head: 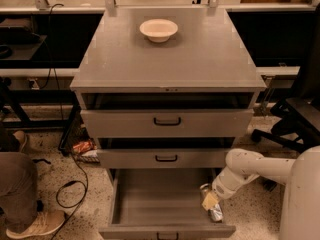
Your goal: Place redbull can into bottom drawer
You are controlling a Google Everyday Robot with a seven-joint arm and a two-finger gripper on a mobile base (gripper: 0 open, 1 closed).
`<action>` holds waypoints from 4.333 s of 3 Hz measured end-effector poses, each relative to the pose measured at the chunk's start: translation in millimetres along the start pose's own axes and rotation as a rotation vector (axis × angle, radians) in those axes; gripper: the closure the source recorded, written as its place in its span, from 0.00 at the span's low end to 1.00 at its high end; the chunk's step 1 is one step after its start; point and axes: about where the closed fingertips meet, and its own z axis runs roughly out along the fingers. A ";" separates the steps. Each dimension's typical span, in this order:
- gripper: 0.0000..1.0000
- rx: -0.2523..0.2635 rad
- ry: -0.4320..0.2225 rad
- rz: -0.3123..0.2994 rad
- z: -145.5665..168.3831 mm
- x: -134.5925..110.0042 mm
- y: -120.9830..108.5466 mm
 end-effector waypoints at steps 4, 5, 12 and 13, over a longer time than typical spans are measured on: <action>1.00 -0.079 -0.148 0.013 85.4 -24.5 -21.6; 1.00 -0.053 -0.200 -0.072 104.4 -42.6 -22.8; 0.74 0.049 -0.108 -0.301 223.4 -89.1 -21.1; 0.53 0.030 -0.100 -0.304 228.2 -89.4 -19.2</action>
Offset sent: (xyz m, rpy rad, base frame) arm 0.0322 0.0305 -0.1086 0.1856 -0.0336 -0.1102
